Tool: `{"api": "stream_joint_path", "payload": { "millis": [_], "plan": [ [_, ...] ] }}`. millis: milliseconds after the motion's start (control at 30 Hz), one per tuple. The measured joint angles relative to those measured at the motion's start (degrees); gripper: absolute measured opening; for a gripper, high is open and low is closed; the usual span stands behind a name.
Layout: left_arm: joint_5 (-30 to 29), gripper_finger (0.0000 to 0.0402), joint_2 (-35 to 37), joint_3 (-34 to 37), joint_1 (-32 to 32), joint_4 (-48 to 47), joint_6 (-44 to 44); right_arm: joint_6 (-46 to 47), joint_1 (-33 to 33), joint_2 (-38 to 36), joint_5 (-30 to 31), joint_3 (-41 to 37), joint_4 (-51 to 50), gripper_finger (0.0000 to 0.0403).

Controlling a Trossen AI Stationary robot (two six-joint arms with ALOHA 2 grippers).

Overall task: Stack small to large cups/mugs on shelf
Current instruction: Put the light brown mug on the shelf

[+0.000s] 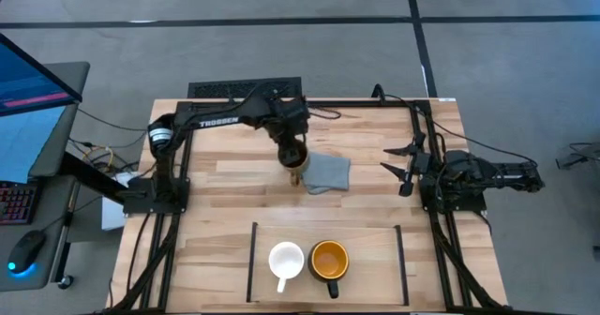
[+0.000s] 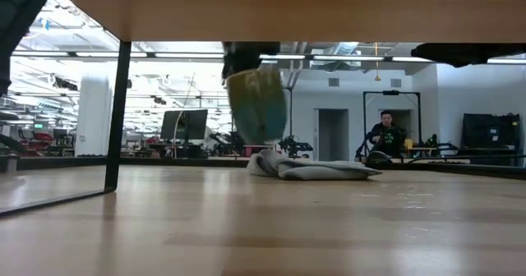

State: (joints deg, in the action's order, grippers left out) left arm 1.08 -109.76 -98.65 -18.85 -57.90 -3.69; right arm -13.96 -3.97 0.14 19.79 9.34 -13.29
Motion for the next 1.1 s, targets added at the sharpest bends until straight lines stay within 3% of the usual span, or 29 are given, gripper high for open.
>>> {"api": "stream_joint_path", "payload": {
  "millis": [300,633,1100],
  "plan": [
    [2.40,0.0022,-7.48,-15.52,0.44,-6.69,-1.09,0.02,-0.02,0.00,-0.15,0.00,-1.27,0.0210],
    [3.21,0.0022,-17.29,-27.66,2.16,-8.41,-2.73,0.48,-0.02,0.02,-0.20,-0.02,-2.08,0.0210],
    [4.17,0.0022,-27.18,-35.83,3.54,-12.45,-1.42,0.48,0.01,0.02,-0.20,-0.02,-2.11,0.0210]
  ]
}}
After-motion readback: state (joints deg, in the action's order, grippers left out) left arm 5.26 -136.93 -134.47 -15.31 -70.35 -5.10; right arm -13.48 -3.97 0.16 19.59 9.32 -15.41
